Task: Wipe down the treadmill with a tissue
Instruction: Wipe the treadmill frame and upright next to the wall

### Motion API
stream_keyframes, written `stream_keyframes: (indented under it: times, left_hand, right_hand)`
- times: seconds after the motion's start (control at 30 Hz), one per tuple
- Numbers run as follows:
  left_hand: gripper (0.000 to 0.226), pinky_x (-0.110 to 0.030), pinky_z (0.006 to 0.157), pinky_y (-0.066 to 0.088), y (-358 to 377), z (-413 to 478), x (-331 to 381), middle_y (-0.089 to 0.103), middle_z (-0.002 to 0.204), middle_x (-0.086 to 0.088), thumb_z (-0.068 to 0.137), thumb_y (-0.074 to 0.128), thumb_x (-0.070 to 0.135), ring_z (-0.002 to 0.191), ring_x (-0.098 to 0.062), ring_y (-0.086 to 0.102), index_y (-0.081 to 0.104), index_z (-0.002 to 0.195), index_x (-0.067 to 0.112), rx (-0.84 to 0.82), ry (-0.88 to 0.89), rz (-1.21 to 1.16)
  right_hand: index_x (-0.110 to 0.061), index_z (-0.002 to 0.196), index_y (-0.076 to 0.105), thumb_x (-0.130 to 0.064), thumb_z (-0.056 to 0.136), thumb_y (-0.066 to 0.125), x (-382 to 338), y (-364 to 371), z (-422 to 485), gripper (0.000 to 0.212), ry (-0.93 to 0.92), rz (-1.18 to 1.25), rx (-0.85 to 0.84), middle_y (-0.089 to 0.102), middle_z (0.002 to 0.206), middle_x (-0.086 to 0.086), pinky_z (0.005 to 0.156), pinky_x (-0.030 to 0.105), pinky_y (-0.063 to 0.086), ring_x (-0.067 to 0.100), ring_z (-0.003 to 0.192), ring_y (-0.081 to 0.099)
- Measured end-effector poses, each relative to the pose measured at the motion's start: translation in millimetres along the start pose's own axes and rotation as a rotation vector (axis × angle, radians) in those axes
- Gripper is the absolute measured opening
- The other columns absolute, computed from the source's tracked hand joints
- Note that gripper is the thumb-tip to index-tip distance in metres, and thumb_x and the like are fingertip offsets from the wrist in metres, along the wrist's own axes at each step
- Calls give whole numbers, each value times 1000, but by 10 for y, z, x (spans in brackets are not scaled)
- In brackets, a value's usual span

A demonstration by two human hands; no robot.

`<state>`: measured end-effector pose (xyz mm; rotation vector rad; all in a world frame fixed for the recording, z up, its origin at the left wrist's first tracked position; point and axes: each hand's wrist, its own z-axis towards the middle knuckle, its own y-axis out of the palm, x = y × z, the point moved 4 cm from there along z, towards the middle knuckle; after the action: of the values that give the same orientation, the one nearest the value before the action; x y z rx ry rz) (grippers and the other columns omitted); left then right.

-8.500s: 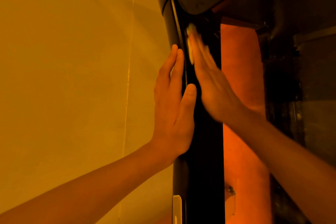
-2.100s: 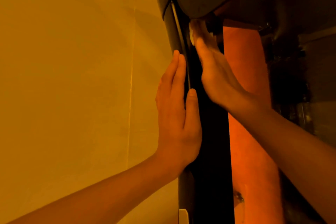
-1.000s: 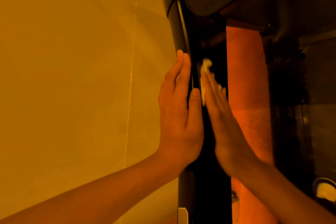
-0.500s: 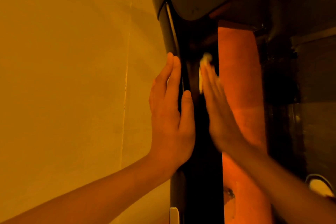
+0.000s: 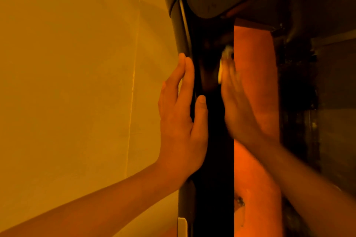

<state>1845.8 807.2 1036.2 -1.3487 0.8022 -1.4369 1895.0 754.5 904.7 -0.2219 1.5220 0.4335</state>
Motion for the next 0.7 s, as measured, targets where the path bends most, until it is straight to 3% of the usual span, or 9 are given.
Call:
stream_keyframes:
  times: [0.07, 0.13, 0.23, 0.33, 0.4, 0.47, 0.6, 0.7]
  left_hand:
    - [55, -55, 122, 30, -1, -14, 3, 29, 166, -14, 106, 47, 9, 154, -20, 29, 32, 158, 0, 9, -1, -2]
    - [55, -53, 122, 31, 6, -14, 8, 30, 166, -15, 106, 47, 8, 154, -20, 30, 32, 158, 0, 6, -2, -5]
    - [55, -47, 123, 30, 1, 11, -9, 31, 164, -20, 104, 49, 6, 154, -24, 30, 34, 156, -4, 11, 13, -4]
    - [54, -48, 123, 30, 10, 9, -12, 32, 163, -23, 103, 49, 4, 153, -27, 31, 34, 154, -8, 7, 28, -14]
    - [55, -50, 123, 31, 6, 3, -20, 32, 163, -22, 103, 49, 4, 153, -27, 31, 34, 155, -7, 9, 26, -12]
    - [55, -52, 122, 32, 3, 0, -20, 31, 164, -21, 104, 49, 5, 153, -26, 31, 34, 155, -5, 16, 23, -16]
    - [54, -54, 121, 32, 21, 11, -18, 30, 165, -20, 105, 48, 6, 153, -25, 31, 33, 156, -3, 19, 19, -18]
    - [54, -53, 122, 31, 20, 4, -30, 32, 164, -21, 104, 48, 6, 153, -27, 31, 34, 156, -4, 17, 25, -16]
  right_hand:
    - [-22, 165, 2, -63, 106, 7, -26, 201, -771, 72, 26, 24, -52, -8, 173, -11, 129, 38, -5, 11, 160, -7]
    - [-23, 165, 0, -64, 106, 8, 26, 203, -976, 72, 18, 36, -68, -9, 173, -14, 128, 34, -7, 12, 160, -7]
    - [-12, 165, 2, -40, 112, 16, 111, 23, -159, 62, -14, -71, -56, -8, 174, 1, 129, 36, -6, 18, 160, -7]
    - [-5, 163, 7, -38, 104, 18, 155, -215, 730, 68, 77, -72, 18, 3, 172, 13, 121, 15, -2, 23, 160, 5]
    - [-1, 162, 7, -46, 104, 14, 128, -159, 677, 73, 2, -84, 28, 3, 172, 16, 126, 24, -2, 28, 161, 3]
    - [-6, 164, 3, -46, 110, 15, 155, 8, 137, 69, -45, -48, 32, -4, 174, 8, 130, 37, -3, 22, 161, -4]
    - [-22, 165, 1, -59, 109, 14, 43, 311, -1161, 67, 31, 64, -20, -7, 174, -9, 129, 34, -4, 17, 161, -5]
    - [-19, 165, 0, -56, 109, 12, 89, 210, -811, 68, 15, 2, -2, -8, 174, -3, 130, 40, -4, 18, 161, -7]
